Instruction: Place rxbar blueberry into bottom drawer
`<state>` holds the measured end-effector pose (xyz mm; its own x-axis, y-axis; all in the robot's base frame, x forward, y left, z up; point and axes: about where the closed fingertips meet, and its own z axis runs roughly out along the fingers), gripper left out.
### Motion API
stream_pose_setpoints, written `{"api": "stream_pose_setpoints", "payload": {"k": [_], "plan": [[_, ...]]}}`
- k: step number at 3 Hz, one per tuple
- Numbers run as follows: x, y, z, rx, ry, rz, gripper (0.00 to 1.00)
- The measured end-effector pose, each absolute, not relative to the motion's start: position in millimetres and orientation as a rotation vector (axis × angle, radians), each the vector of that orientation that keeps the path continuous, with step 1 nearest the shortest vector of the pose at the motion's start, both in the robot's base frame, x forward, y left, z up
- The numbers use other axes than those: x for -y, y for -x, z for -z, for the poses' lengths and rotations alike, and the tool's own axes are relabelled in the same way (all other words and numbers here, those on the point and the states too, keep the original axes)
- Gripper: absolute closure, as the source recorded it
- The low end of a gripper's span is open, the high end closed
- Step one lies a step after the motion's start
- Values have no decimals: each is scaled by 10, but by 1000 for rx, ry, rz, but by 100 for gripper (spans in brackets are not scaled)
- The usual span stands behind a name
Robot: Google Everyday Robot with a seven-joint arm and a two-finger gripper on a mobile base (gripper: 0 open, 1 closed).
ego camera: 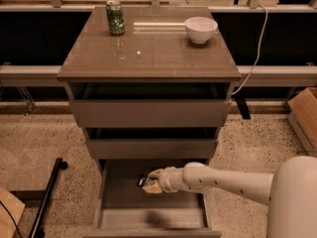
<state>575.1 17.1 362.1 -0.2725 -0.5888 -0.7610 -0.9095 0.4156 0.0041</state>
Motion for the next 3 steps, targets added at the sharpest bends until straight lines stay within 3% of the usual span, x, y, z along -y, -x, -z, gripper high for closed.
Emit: {"api": "stream_pose_setpoints", "payload": {"k": [2, 3], "plan": [[-461, -5911, -2838, -1955, 1220, -681, 100], [-569, -5916, -2306, -2006, 1114, -829, 100]]}}
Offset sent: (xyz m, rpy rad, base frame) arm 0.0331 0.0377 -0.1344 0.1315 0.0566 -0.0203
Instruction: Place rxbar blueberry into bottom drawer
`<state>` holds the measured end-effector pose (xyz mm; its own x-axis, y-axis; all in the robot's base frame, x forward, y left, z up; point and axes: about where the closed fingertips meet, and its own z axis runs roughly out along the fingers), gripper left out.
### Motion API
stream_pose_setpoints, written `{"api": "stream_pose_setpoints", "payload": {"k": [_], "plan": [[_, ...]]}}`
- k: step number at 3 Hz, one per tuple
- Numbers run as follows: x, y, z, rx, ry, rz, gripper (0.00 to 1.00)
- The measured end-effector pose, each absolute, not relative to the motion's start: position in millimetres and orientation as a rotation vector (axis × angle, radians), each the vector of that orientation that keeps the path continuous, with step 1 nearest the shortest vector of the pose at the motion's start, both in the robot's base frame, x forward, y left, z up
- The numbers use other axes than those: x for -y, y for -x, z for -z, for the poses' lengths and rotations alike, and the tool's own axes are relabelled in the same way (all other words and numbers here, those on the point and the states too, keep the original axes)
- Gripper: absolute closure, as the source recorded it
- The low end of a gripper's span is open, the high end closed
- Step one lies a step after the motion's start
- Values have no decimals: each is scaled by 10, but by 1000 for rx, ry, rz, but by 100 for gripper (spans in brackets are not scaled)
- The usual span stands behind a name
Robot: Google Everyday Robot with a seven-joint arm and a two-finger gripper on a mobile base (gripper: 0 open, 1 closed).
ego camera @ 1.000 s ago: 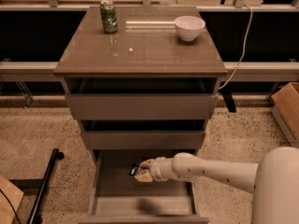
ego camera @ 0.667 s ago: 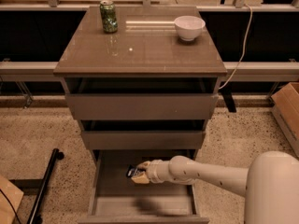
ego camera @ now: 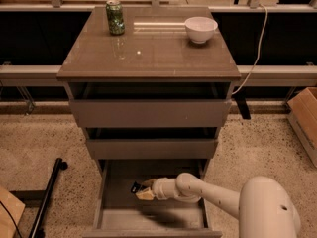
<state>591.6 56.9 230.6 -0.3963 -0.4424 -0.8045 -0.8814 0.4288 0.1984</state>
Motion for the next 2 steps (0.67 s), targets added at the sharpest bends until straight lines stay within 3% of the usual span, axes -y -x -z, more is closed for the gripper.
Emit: {"api": "stream_pose_setpoints", "payload": {"k": [1, 2], "plan": [[-419, -6103, -2147, -2029, 1098, -780, 100], [-602, -5981, -2048, -2027, 1174, -755, 100]]}}
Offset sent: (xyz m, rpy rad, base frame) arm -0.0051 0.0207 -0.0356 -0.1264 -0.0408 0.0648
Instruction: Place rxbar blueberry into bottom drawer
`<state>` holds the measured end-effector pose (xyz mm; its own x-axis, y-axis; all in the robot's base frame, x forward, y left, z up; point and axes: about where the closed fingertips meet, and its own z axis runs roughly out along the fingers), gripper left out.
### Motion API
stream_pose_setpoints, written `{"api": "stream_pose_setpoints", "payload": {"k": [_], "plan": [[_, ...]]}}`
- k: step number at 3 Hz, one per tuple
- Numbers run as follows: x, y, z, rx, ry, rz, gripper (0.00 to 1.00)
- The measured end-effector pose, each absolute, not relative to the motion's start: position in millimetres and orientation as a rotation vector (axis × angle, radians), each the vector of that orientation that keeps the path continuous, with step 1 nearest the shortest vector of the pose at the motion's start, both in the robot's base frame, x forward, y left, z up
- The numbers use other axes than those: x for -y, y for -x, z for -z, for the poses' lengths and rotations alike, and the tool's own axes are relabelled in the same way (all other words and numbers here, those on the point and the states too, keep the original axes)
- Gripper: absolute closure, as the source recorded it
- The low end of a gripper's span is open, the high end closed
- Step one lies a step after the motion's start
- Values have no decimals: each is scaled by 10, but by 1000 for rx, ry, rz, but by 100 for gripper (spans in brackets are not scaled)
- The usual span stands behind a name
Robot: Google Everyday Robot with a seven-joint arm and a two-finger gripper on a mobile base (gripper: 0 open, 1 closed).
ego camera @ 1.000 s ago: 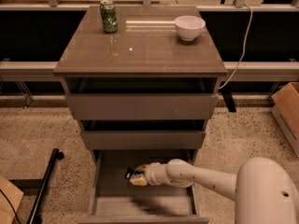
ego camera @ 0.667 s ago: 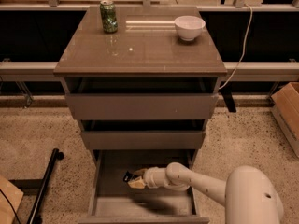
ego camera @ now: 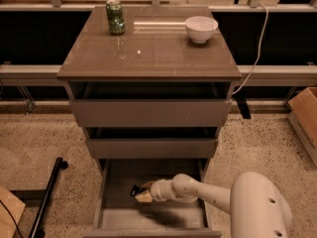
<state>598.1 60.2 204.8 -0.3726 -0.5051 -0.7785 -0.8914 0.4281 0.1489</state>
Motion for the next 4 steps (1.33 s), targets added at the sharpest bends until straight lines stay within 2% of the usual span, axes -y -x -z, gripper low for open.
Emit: {"api": "stream_pose_setpoints", "payload": {"k": [1, 2, 3, 4], "plan": [[-662, -5865, -1837, -2078, 1222, -764, 81], [-665, -5718, -1663, -2138, 1248, -783, 57], [-702, -5512, -1503, -2190, 1279, -839, 28], [-735, -5362, -1428, -2214, 1298, -895, 4]]}}
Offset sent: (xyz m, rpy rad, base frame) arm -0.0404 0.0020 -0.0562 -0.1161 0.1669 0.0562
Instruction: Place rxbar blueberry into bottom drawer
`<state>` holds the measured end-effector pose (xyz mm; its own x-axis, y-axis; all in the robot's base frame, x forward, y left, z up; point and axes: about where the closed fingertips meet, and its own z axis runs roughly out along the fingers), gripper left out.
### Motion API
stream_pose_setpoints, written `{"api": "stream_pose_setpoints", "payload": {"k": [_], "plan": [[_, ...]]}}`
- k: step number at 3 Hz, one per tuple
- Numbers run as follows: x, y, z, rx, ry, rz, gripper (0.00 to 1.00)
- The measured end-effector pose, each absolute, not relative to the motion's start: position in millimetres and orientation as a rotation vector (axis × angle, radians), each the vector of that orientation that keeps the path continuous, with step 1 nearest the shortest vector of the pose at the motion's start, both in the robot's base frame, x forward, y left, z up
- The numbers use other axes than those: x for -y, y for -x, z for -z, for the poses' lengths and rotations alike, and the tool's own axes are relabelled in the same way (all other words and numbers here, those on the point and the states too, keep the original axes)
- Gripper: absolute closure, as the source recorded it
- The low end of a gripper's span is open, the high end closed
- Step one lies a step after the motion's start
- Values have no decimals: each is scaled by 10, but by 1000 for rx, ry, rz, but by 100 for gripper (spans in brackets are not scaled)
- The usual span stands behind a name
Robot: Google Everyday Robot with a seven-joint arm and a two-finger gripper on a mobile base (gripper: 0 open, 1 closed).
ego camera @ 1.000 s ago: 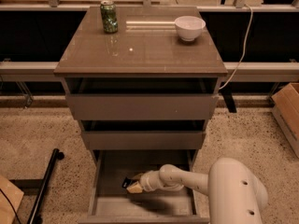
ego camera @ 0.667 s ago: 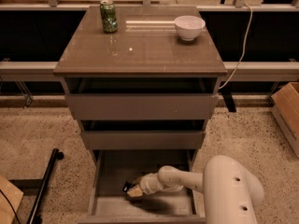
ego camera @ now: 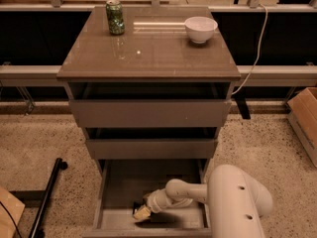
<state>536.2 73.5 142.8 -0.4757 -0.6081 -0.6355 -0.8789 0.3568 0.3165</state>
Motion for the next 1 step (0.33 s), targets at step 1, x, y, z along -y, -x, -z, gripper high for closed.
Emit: {"api": "stream_pose_setpoints", "payload": {"k": [1], "plan": [[-746, -5310, -1407, -2221, 1305, -914, 0]]}}
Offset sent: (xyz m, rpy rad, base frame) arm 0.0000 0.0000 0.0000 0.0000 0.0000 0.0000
